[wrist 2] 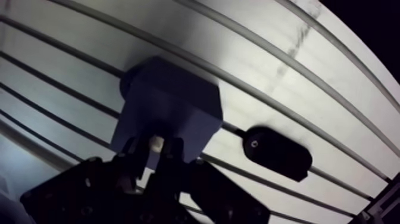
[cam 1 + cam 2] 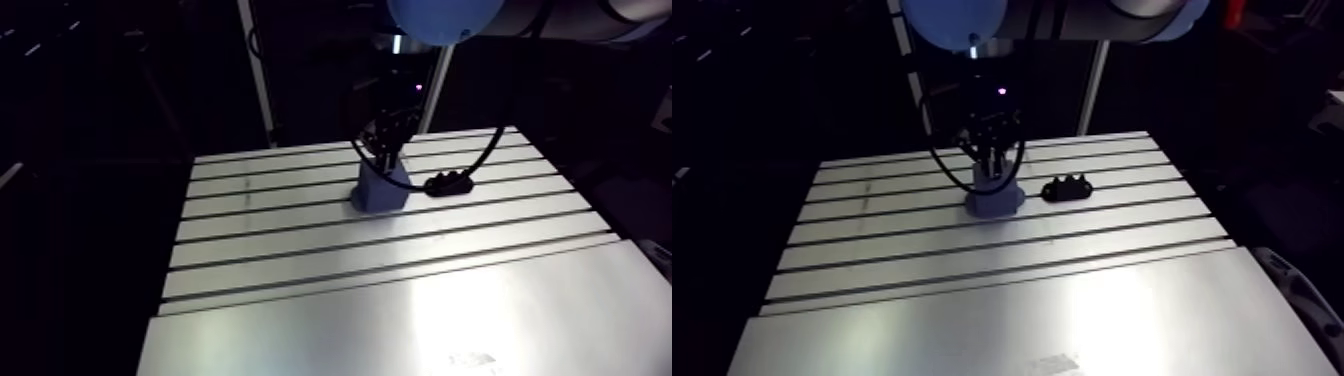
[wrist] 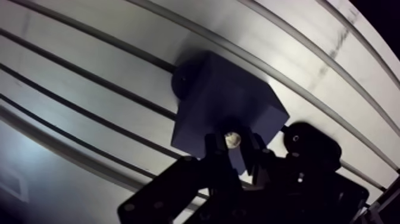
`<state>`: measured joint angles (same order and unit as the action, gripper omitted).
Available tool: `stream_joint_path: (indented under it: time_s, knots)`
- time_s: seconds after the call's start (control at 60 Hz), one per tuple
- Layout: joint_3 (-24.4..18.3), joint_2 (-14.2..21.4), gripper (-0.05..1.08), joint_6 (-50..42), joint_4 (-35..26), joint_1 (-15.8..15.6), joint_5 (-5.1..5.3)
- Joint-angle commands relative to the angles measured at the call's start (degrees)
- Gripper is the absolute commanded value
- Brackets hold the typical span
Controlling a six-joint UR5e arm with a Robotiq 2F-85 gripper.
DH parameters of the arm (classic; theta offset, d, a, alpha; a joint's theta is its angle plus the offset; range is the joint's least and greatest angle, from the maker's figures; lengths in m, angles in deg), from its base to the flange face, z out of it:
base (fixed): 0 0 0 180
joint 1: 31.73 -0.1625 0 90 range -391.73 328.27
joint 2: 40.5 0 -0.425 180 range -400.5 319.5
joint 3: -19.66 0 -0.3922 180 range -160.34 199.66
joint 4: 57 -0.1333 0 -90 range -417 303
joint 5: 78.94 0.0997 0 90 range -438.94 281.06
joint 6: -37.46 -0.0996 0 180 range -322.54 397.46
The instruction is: Pick up the M10 bolt and insert it into the hex recess until seated.
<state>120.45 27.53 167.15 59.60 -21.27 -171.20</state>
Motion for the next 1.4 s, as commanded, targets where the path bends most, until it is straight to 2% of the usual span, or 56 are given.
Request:
stream_joint_path:
  time_s: [0.017,0.367,0.383,0.4,0.417,0.433,0.45,0.467,0.833,0.867,0.917,0.95,0.967,1.017,1.033,1.05,1.067,1.083,1.1,1.117,1.133,1.15,1.183,1.2,1.217,1.233,1.25,1.267,1.4]
  knots:
    - [0.32,0.04,0.74,3.60,-0.10,0.00,0.02]
    - [0.51,0.30,0.73,3.79,-0.10,0.00,0.02]
    - [0.51,0.31,0.69,3.78,-0.02,0.00,0.02]
    - [0.51,0.38,0.55,3.70,-0.01,0.00,0.09]
    - [0.51,0.38,0.55,3.70,-0.01,0.00,0.09]
    - [0.51,0.39,0.28,3.61,-0.01,0.00,0.10]
    - [0.51,0.39,0.28,3.61,-0.01,0.00,0.10]
    - [0.43,0.39,0.01,3.45,-0.08,0.00,0.10]
    - [0.42,1.40,0.00,-0.37,1.54,0.09,0.53]
    - [0.18,2.08,0.00,-0.69,1.50,0.00,1.10]
    - [0.08,2.59,0.01,-0.78,1.41,0.00,1.37]
    - [-0.08,3.11,0.02,-0.94,1.25,0.00,1.71]
    - [-0.18,3.57,0.06,-1.12,1.08,0.00,1.91]
    - [-0.12,4.01,0.12,-1.44,1.05,0.00,1.94]
    - [-0.19,4.30,0.19,-2.16,1.12,0.07,2.02]
    - [-0.19,4.30,0.19,-2.16,1.12,0.07,2.02]
    - [-0.34,4.42,0.29,-3.47,1.13,0.16,1.96]
    - [-0.34,4.42,0.29,-3.47,1.13,0.16,1.96]
    - [-0.52,4.51,0.40,-5.38,1.13,0.17,1.88]
    - [-0.52,4.51,0.40,-5.38,1.13,0.17,1.88]
    - [-0.62,4.67,0.54,-7.69,1.13,0.32,1.86]
    - [-0.62,4.67,0.54,-7.69,1.13,0.32,1.86]
    - [-1.12,4.70,0.85,-12.82,0.97,0.34,1.45]
    - [-1.12,4.70,0.85,-12.82,0.97,0.34,1.45]
    - [-1.16,4.70,0.96,-15.23,0.89,0.35,1.50]
    - [-1.24,4.63,1.02,-17.38,0.65,0.28,1.36]
    - [-1.24,4.63,1.02,-17.38,0.65,0.28,1.36]
    - [-1.32,4.54,1.07,-19.35,-0.06,0.34,1.19]
    - [-1.85,3.94,1.08,-23.80,-3.98,0.35,1.23]
